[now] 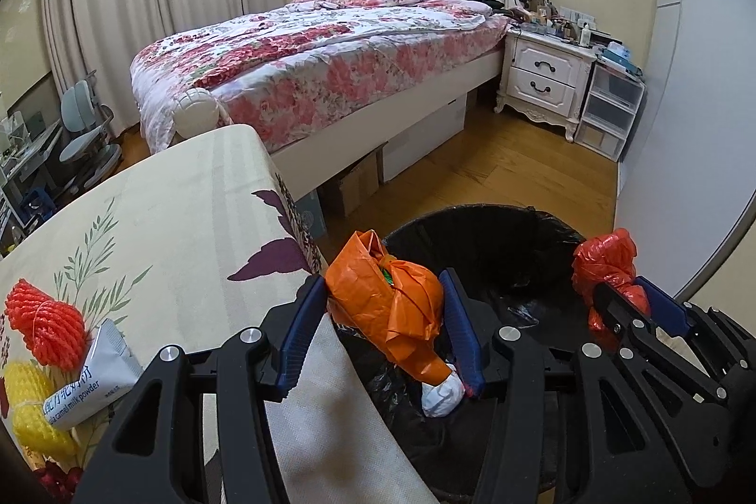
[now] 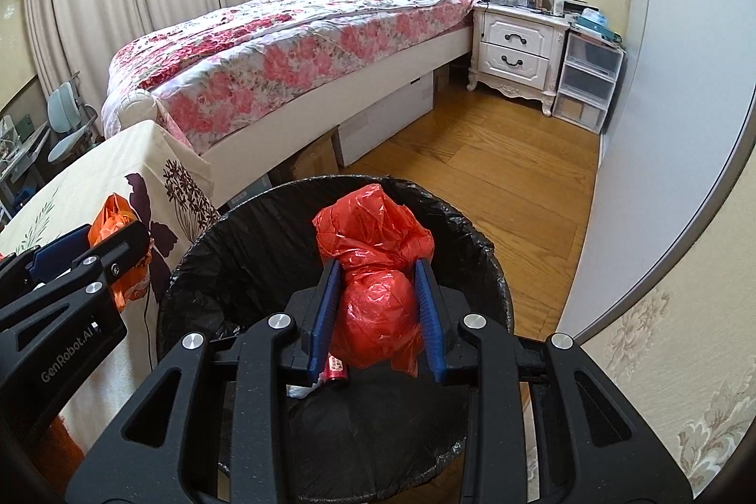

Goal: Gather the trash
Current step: 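Carry both bags over the black bin and open both grippers, then move both tools back over the remaining items on the bed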

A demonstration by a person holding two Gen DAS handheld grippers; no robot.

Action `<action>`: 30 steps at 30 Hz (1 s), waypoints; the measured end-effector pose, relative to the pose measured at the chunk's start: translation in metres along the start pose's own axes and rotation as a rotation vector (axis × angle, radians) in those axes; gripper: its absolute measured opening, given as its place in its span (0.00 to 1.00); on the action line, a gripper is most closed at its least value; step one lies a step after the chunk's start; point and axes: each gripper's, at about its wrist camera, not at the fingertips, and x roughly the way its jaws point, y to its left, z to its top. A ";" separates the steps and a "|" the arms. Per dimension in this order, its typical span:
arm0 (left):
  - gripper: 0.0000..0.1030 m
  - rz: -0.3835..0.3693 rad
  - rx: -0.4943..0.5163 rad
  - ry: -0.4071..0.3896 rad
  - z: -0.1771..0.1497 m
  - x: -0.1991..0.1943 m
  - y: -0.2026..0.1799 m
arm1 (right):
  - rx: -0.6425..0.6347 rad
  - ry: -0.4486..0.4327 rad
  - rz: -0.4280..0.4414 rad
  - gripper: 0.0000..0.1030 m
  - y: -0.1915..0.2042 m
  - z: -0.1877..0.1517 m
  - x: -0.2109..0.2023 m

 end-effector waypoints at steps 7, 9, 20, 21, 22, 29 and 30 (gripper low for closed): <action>0.77 0.026 -0.027 -0.018 0.001 -0.004 0.006 | 0.010 -0.020 -0.026 0.48 -0.003 0.001 -0.003; 0.80 0.036 -0.037 -0.019 0.002 -0.004 0.008 | 0.014 -0.023 -0.036 0.48 -0.004 0.001 -0.004; 0.84 0.059 -0.059 -0.028 -0.003 -0.035 0.029 | 0.009 -0.059 -0.045 0.58 -0.002 0.000 -0.031; 0.84 0.061 -0.061 -0.033 -0.005 -0.042 0.031 | 0.004 -0.062 -0.043 0.59 0.000 -0.001 -0.035; 0.84 0.063 -0.063 -0.037 -0.007 -0.046 0.034 | -0.001 -0.066 -0.040 0.59 0.002 -0.003 -0.040; 0.84 0.089 -0.073 -0.056 -0.029 -0.085 0.051 | -0.023 -0.070 -0.001 0.60 0.012 -0.023 -0.073; 0.84 0.095 -0.074 -0.058 -0.034 -0.091 0.055 | -0.025 -0.067 0.008 0.60 0.013 -0.027 -0.077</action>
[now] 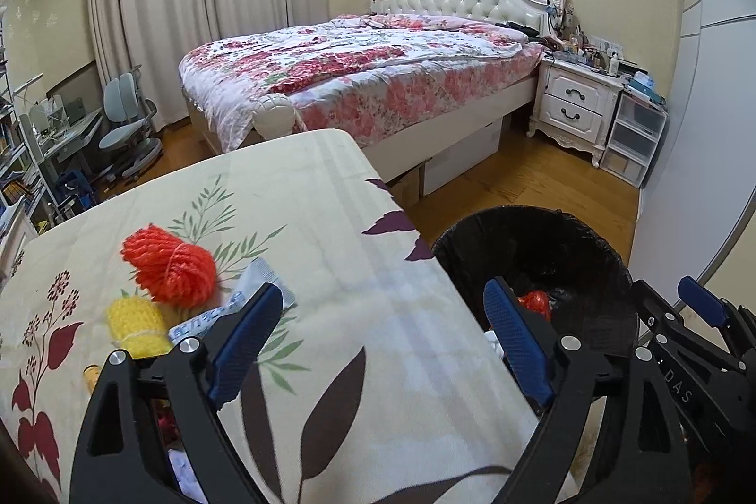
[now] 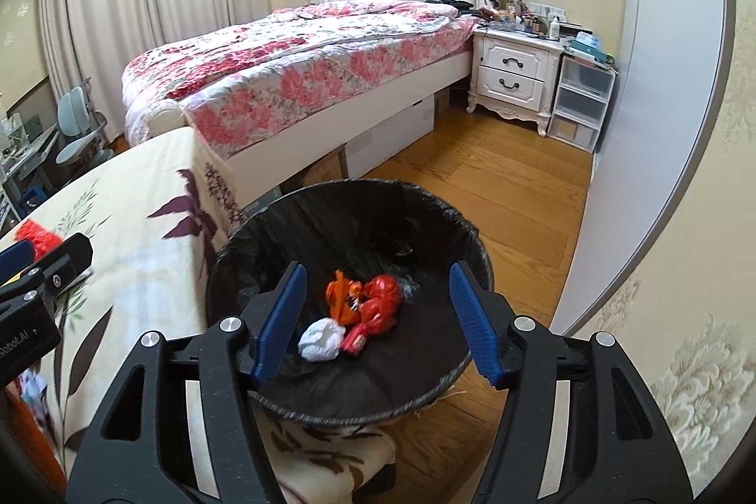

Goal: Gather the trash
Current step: 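Move both tools back over the remaining items on the bed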

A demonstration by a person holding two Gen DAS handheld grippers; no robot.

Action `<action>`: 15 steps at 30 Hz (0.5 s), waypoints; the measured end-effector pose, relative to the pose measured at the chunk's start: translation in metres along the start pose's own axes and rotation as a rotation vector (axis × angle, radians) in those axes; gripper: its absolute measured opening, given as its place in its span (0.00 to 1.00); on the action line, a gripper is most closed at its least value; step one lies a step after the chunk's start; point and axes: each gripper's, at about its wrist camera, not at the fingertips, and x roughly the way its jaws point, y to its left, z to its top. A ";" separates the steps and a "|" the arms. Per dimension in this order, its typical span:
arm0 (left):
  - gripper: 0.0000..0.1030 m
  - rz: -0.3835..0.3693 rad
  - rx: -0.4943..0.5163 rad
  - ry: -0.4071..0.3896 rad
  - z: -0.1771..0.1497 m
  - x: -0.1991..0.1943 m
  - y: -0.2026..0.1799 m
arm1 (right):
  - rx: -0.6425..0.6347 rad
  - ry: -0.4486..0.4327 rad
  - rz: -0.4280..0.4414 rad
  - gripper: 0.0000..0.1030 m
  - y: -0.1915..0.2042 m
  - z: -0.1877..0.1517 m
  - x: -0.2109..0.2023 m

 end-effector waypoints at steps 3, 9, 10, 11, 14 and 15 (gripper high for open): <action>0.84 0.008 -0.003 0.004 -0.013 -0.014 0.013 | -0.015 0.007 0.024 0.60 0.007 -0.010 -0.013; 0.84 0.054 -0.027 0.005 -0.035 -0.039 0.043 | -0.060 0.021 0.075 0.60 0.026 -0.030 -0.034; 0.84 0.060 -0.034 0.008 -0.039 -0.043 0.049 | -0.070 0.023 0.085 0.60 0.030 -0.034 -0.037; 0.84 0.064 -0.040 0.009 -0.042 -0.047 0.055 | -0.076 0.025 0.094 0.60 0.032 -0.037 -0.039; 0.84 0.092 -0.046 0.007 -0.058 -0.058 0.070 | -0.093 0.027 0.119 0.60 0.042 -0.047 -0.049; 0.84 0.100 -0.046 0.008 -0.062 -0.061 0.073 | -0.097 0.027 0.126 0.60 0.045 -0.050 -0.052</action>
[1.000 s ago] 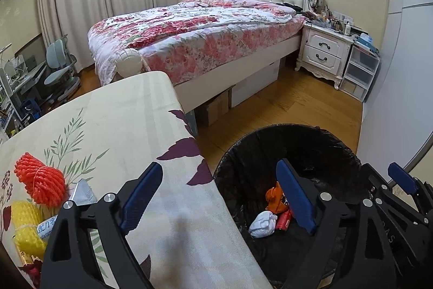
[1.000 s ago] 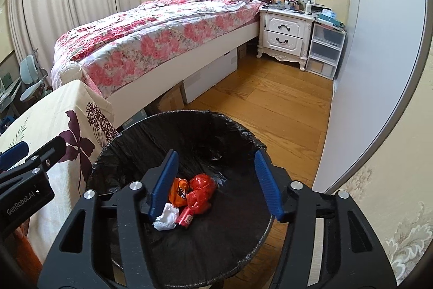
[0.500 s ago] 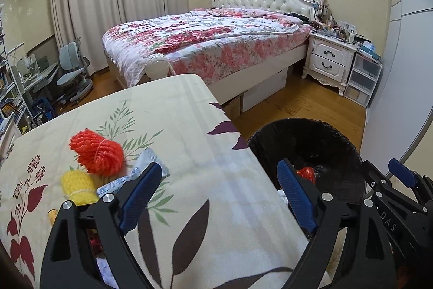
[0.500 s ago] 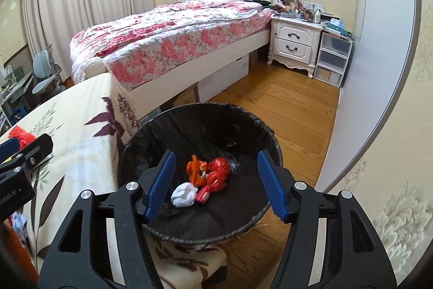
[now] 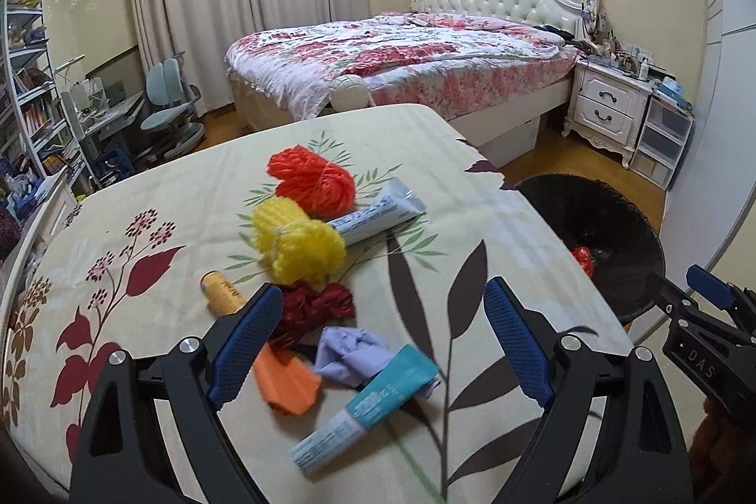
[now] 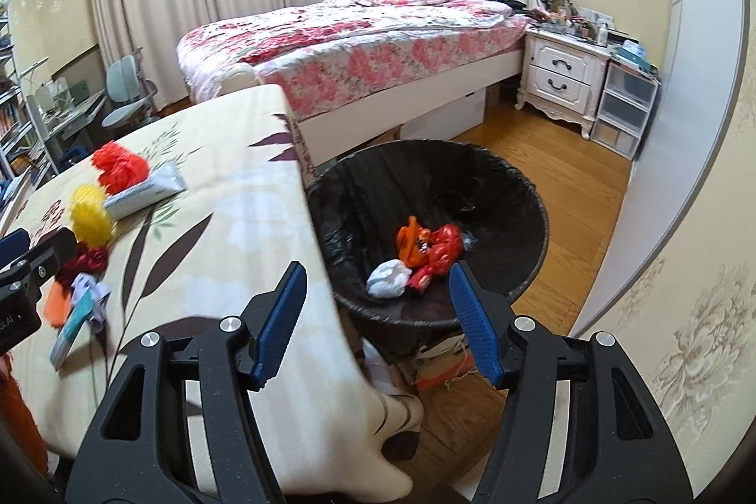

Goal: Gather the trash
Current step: 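Move both tools back over the remaining items on the bed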

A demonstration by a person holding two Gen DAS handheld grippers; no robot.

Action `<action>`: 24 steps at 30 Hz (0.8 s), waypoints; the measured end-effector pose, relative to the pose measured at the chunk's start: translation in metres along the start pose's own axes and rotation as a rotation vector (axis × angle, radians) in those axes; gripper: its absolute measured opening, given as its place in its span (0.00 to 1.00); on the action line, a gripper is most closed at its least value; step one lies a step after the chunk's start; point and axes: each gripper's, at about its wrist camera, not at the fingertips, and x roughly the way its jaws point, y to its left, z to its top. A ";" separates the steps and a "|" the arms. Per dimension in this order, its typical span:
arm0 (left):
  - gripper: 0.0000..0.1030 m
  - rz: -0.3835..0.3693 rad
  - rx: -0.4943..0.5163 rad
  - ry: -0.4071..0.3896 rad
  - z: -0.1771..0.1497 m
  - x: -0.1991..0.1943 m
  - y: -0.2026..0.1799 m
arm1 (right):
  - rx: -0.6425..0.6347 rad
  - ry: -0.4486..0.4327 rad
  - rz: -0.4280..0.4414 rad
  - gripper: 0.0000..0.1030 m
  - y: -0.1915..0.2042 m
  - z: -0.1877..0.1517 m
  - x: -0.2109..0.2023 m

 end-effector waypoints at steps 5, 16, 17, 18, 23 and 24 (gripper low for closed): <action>0.84 0.028 -0.005 0.020 -0.025 -0.010 0.019 | -0.011 0.009 0.032 0.60 0.013 -0.016 -0.011; 0.84 0.015 0.009 0.019 -0.055 -0.018 0.029 | -0.032 0.063 0.067 0.60 0.035 -0.046 -0.014; 0.83 0.016 0.012 0.018 -0.055 -0.017 0.030 | -0.036 0.065 0.070 0.60 0.036 -0.048 -0.013; 0.80 0.017 0.011 0.020 -0.055 -0.015 0.030 | -0.040 0.066 0.073 0.60 0.038 -0.048 -0.013; 0.66 -0.005 0.014 0.055 -0.057 -0.005 0.029 | -0.050 0.068 0.087 0.60 0.043 -0.049 -0.012; 0.65 -0.008 0.019 0.057 -0.058 -0.005 0.028 | -0.052 0.067 0.089 0.60 0.044 -0.050 -0.013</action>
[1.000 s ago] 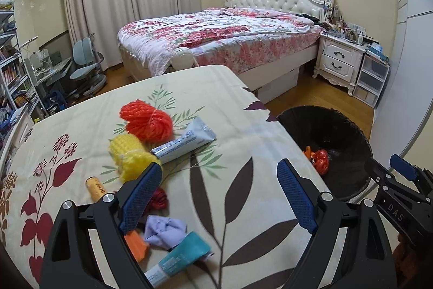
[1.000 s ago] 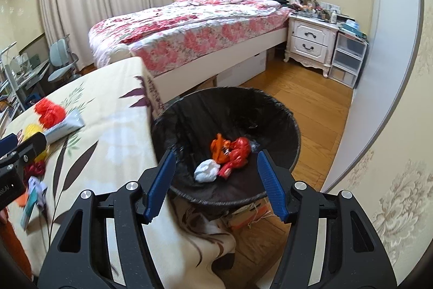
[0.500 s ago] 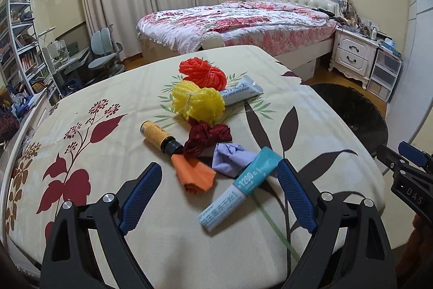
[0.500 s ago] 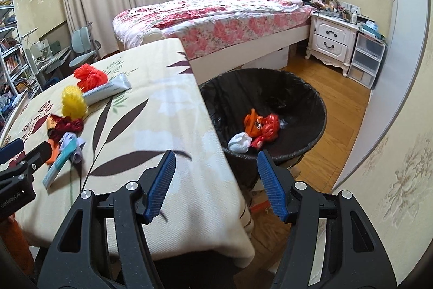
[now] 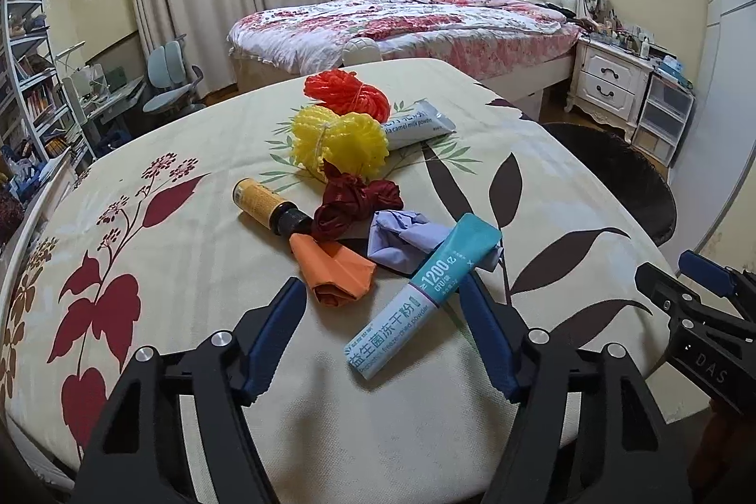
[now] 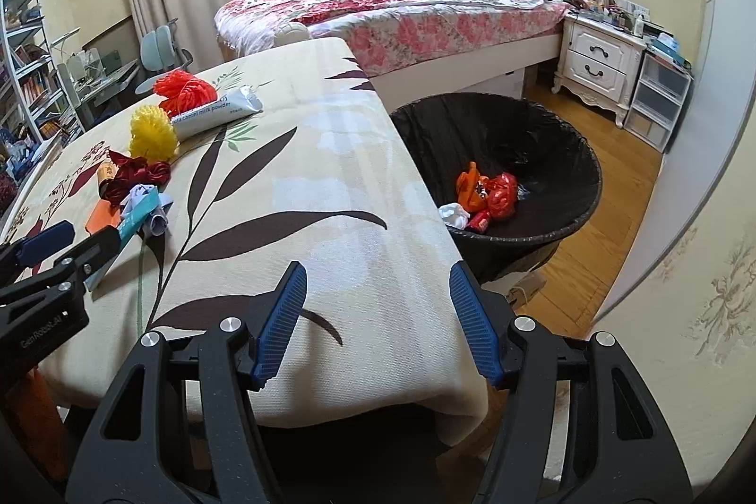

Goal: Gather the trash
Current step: 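Move both tools back over the remaining items on the bed, then grasp the blue-and-white tube with the left gripper and lift it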

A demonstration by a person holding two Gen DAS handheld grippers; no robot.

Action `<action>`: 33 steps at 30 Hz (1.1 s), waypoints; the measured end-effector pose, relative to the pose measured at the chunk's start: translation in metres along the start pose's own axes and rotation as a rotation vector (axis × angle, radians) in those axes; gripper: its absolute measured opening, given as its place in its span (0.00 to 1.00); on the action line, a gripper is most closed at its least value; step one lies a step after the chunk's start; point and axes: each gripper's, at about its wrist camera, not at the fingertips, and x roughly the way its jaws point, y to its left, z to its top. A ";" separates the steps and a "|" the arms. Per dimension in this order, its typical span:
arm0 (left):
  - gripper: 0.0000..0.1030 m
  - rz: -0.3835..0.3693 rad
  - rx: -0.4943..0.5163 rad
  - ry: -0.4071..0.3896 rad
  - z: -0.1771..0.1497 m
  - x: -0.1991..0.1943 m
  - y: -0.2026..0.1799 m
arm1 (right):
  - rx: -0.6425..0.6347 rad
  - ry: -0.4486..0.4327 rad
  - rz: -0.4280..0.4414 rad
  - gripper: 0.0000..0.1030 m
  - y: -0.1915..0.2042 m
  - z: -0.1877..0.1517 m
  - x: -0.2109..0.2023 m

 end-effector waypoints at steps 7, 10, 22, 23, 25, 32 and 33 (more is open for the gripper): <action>0.55 0.000 0.055 0.001 -0.003 0.004 -0.014 | 0.003 0.003 0.007 0.60 -0.001 -0.001 0.000; 0.46 0.000 0.058 0.025 -0.004 0.012 -0.016 | 0.004 0.003 0.009 0.60 -0.001 -0.001 0.000; 0.12 -0.053 0.029 0.041 -0.008 0.007 -0.016 | 0.001 -0.001 0.014 0.60 0.000 0.002 0.000; 0.11 -0.054 0.028 0.036 -0.008 0.005 -0.015 | 0.000 -0.003 0.015 0.60 0.001 0.002 0.000; 0.10 -0.056 0.024 0.026 -0.007 0.000 -0.014 | -0.001 -0.005 0.018 0.60 0.002 0.003 0.000; 0.09 -0.057 -0.008 -0.002 -0.002 -0.014 -0.001 | -0.027 -0.014 0.040 0.60 0.014 0.009 0.000; 0.09 -0.053 -0.010 -0.005 -0.001 -0.015 0.001 | -0.032 -0.016 0.045 0.60 0.017 0.010 0.000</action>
